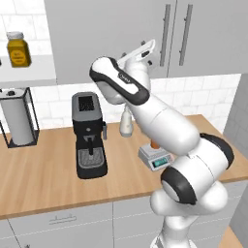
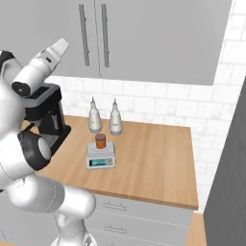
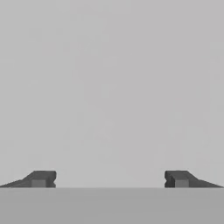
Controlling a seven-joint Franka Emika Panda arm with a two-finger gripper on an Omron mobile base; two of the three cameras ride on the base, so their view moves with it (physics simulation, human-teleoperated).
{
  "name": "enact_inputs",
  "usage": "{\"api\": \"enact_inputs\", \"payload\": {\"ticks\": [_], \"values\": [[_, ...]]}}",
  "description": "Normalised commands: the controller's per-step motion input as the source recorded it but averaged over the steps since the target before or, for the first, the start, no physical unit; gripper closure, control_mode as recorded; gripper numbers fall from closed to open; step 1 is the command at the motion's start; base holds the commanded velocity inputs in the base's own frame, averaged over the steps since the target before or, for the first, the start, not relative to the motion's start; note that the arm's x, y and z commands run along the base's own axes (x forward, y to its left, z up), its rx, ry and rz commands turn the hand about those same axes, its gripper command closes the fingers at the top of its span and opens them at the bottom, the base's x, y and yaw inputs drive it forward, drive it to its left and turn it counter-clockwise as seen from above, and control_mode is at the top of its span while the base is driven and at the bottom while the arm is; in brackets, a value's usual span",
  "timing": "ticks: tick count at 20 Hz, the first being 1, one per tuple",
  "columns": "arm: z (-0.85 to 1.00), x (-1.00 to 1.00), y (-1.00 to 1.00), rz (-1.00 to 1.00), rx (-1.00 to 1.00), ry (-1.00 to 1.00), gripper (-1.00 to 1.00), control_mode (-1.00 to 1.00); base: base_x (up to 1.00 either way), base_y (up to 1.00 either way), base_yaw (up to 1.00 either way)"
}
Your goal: Pick the jam and place it on the digital scale for weighing, and close the cabinet.
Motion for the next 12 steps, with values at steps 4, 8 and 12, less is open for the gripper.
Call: {"api": "enact_inputs", "payload": {"ticks": [4, 8, 12], "values": [[-0.19, 0.56, -0.64, -0.16, -0.03, -0.27, -1.00, -1.00, 0.00, 0.00, 0.00], [-0.05, 0.00, -0.82, -0.13, 0.00, -0.29, -1.00, -1.00, 0.00, 0.00, 0.00], [0.00, -0.01, -0.78, -0.15, 0.00, -0.03, -1.00, -1.00, 0.00, 0.00, 0.00]]}}
